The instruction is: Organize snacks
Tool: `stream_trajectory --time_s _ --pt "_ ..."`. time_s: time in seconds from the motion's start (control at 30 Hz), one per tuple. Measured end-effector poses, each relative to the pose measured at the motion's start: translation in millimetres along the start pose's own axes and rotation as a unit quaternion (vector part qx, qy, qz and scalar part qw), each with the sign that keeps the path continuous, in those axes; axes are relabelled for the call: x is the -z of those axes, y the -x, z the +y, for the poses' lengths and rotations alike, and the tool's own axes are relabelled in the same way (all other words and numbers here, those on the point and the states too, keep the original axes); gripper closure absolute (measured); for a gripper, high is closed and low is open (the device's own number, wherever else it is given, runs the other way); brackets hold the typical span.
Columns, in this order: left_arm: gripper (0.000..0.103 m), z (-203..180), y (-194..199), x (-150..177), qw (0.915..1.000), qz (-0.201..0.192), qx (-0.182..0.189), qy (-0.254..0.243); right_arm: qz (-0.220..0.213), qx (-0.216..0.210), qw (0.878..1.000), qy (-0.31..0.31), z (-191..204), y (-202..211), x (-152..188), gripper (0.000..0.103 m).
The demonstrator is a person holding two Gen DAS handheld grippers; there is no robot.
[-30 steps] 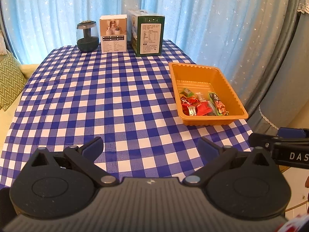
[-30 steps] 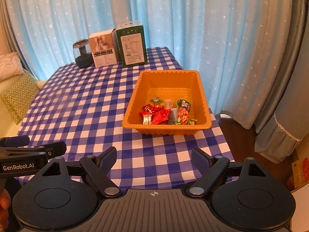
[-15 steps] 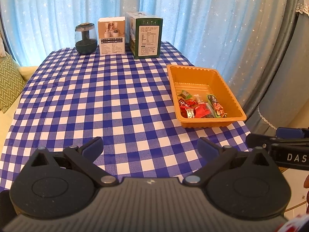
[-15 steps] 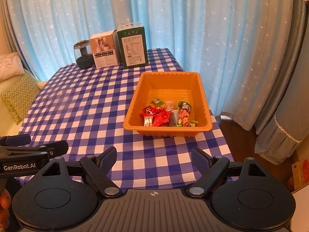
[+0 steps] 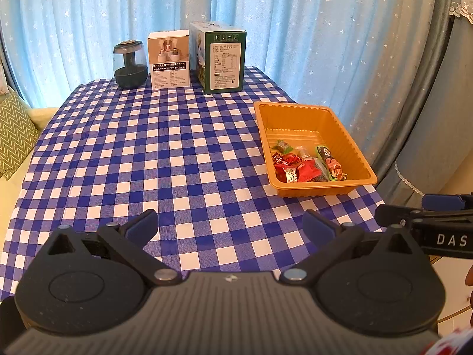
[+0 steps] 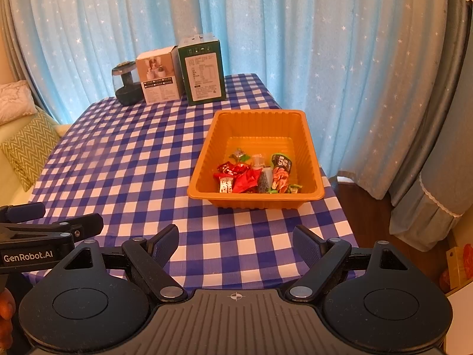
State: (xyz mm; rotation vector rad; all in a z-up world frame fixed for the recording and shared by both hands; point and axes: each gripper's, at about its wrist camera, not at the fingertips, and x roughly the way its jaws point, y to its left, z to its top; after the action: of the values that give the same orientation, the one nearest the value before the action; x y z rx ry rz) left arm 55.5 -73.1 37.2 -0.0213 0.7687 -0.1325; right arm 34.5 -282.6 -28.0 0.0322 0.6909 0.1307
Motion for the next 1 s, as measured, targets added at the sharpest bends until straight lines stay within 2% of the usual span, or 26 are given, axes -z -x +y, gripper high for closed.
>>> stream_trajectory --time_s 1.0 --pt "0.0 -1.1 1.0 1.2 1.0 -0.001 0.003 -0.002 0.0 0.004 1.0 -0.004 -2.7 -0.4 3.1 0.019"
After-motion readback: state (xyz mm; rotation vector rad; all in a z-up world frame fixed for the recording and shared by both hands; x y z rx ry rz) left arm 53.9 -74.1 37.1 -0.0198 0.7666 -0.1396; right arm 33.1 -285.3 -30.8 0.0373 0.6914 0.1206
